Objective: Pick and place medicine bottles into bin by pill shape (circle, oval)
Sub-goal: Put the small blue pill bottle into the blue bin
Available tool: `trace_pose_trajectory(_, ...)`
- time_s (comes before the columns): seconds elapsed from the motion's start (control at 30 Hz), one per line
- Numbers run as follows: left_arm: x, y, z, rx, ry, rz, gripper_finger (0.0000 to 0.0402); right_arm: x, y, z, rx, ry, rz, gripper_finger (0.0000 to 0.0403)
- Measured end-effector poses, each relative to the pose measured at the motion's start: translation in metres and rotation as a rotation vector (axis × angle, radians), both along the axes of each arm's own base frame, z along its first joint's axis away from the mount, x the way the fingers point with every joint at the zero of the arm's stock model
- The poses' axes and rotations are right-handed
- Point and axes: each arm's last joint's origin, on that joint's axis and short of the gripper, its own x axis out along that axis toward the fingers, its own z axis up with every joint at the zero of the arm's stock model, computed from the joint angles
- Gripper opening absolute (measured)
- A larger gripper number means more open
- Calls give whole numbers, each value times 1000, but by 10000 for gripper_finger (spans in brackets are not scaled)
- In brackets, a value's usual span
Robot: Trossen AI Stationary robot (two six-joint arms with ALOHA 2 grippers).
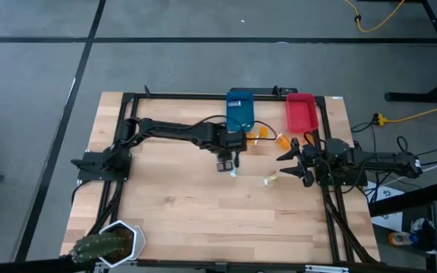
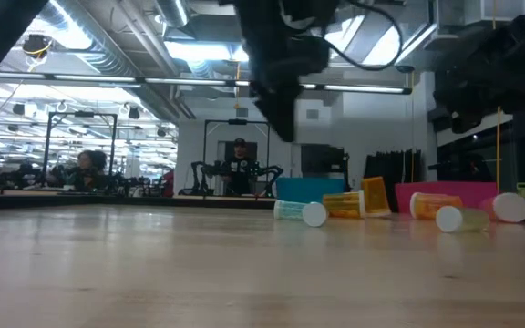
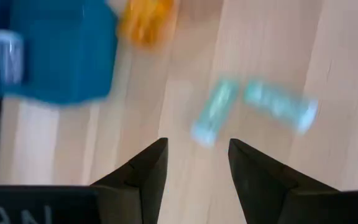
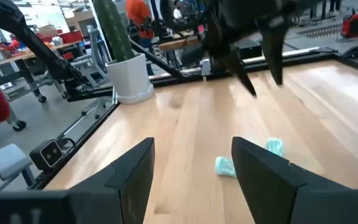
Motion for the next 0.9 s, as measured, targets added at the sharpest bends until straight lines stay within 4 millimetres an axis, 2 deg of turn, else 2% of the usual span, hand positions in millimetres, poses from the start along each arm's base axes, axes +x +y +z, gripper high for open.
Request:
trace_pose_trajectory(0.13, -24, 2, 5, 3, 128, -26, 164, 2, 0, -2, 5, 29, -2, 217)
trace_pose_trajectory(0.27, -50, 4, 9, -9, 137, 7, 164, 3, -1, -4, 4, 48, -25, 217)
trace_pose_trajectory(0.5, -118, 1, -15, -30, 143, 56, 163, 3, -3, -6, 2, 68, -88, 217)
trace_pose_trajectory(0.73, -191, -6, -43, -110, -111, 219, 163, 3, -3, -6, 1, 69, -89, 217)
trace_pose_trajectory(0.9, -227, -13, -56, -129, -401, 206, 163, 3, -3, -6, 1, 69, -89, 217)
